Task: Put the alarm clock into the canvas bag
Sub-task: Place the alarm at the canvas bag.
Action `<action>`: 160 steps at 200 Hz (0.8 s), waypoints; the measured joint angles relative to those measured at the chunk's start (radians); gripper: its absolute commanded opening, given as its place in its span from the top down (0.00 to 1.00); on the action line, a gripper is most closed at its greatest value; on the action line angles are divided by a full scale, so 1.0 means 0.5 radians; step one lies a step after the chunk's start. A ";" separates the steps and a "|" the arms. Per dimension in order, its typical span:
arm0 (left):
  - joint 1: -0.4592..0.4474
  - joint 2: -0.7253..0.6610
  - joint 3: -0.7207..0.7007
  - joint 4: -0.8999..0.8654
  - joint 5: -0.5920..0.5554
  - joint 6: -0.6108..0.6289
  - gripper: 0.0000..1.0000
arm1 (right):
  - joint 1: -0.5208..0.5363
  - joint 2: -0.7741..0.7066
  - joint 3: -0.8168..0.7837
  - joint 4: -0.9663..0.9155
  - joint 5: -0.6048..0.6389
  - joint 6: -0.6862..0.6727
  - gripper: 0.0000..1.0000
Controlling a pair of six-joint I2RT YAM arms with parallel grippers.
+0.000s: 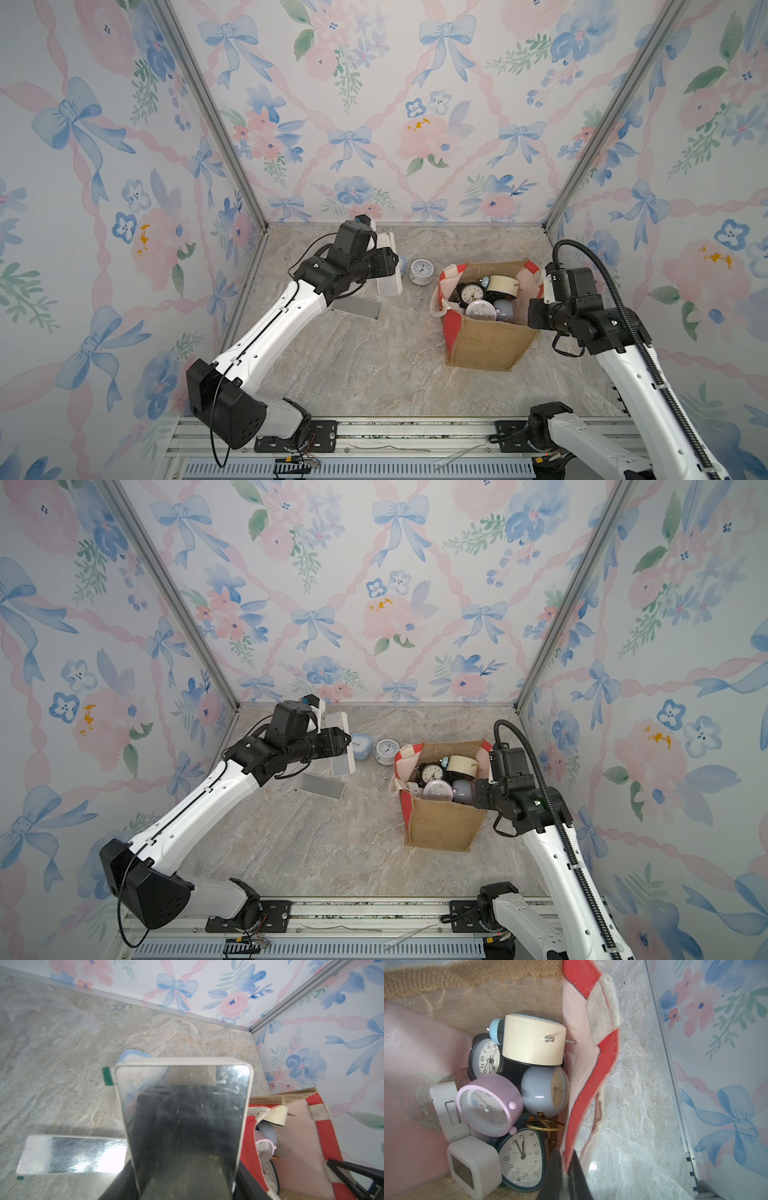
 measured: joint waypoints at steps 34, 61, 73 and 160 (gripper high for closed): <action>-0.209 0.215 0.272 0.004 -0.011 0.009 0.61 | 0.000 0.000 0.000 0.000 -0.001 0.000 0.95; -0.362 0.409 0.516 0.018 -0.014 0.031 0.62 | 0.000 0.000 0.000 0.000 -0.001 0.000 0.95; -0.416 0.495 0.616 0.020 -0.007 0.045 0.62 | 0.000 0.000 0.001 0.000 -0.002 0.000 0.95; -0.697 0.978 1.099 0.020 0.084 0.096 0.63 | 0.000 0.000 0.000 0.000 -0.001 0.000 0.95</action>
